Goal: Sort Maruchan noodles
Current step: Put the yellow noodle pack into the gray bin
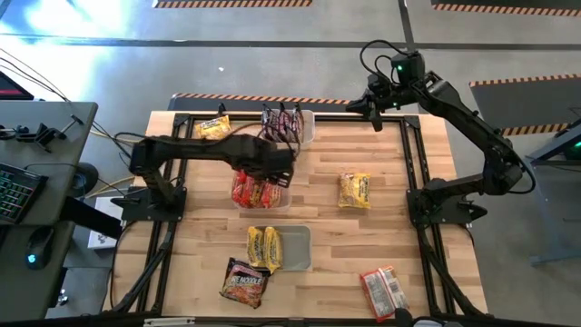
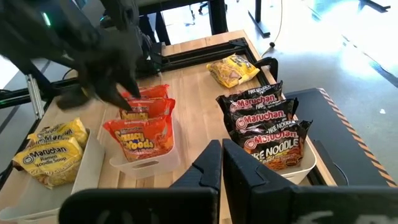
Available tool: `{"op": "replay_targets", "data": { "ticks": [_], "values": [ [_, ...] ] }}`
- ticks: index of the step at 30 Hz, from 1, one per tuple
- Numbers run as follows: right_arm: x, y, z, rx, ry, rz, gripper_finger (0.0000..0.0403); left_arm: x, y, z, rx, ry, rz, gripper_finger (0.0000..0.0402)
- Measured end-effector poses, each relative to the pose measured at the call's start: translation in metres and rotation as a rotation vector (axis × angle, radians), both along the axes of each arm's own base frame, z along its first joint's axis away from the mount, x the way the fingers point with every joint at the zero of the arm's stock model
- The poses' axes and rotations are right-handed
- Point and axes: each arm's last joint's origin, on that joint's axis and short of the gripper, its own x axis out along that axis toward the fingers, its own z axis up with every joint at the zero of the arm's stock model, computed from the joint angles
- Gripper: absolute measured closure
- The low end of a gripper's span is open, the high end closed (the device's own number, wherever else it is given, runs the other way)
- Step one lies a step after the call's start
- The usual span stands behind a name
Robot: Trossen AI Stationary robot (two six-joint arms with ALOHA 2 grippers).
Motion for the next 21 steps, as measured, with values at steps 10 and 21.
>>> {"op": "replay_targets", "data": {
  "ticks": [10, 21],
  "values": [
    [0.000, 0.000, 0.000, 0.000, 0.000, -0.001, 0.0402, -0.055, 0.026, 0.059, 0.143, -0.158, -0.086, 0.0302],
    [0.007, 0.000, 0.003, 0.066, 0.009, -0.160, 0.0403, -0.136, 0.110, 0.021, 0.102, -0.338, -0.121, 0.0396]
  ]
}}
